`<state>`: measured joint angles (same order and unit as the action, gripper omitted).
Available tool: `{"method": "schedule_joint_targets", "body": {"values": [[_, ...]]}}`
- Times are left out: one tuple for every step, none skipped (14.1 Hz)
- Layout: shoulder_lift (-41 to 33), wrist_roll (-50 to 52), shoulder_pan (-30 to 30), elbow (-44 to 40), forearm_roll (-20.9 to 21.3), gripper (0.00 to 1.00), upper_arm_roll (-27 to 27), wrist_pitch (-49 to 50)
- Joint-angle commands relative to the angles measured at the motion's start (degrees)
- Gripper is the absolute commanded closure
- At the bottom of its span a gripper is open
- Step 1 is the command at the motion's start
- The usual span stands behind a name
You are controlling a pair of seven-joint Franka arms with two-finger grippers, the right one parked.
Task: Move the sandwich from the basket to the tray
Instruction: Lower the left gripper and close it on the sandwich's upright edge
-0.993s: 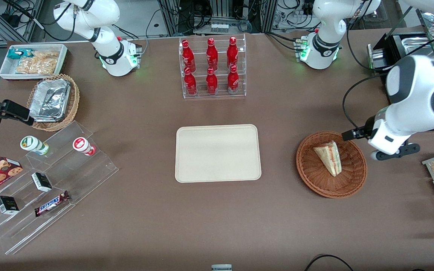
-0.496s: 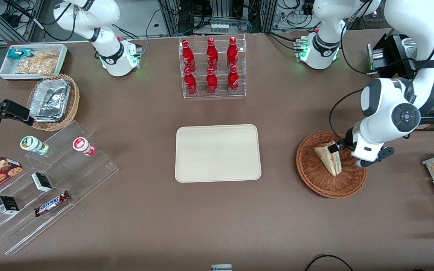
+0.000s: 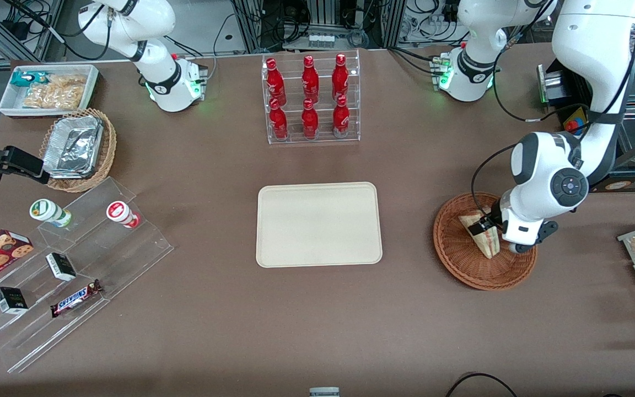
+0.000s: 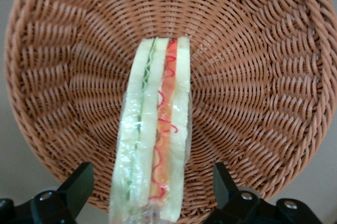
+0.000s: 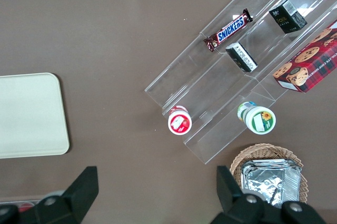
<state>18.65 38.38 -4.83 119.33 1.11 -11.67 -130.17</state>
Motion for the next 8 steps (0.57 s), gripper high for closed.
{"method": "schedule_joint_targets", "body": {"values": [[1.56, 1.17, 0.52, 0.11, 0.12, 0.0, 0.07, -2.19], [1.91, 1.17, 0.52, 0.2, 0.12, 0.05, 0.07, -2.28], [1.92, 1.17, 0.52, 0.38, 0.12, 0.18, 0.07, -2.28], [1.83, 1.09, 0.52, 0.64, 0.12, 0.37, 0.07, -2.28], [1.83, 1.09, 0.52, 0.73, 0.12, 0.53, 0.07, -2.28], [1.83, 1.09, 0.52, 0.64, 0.12, 0.7, 0.07, -2.28], [1.83, 1.09, 0.52, 0.64, 0.12, 0.8, 0.07, -2.28], [1.83, 1.0, 0.52, 0.64, 0.12, 0.87, 0.07, -2.28]]}}
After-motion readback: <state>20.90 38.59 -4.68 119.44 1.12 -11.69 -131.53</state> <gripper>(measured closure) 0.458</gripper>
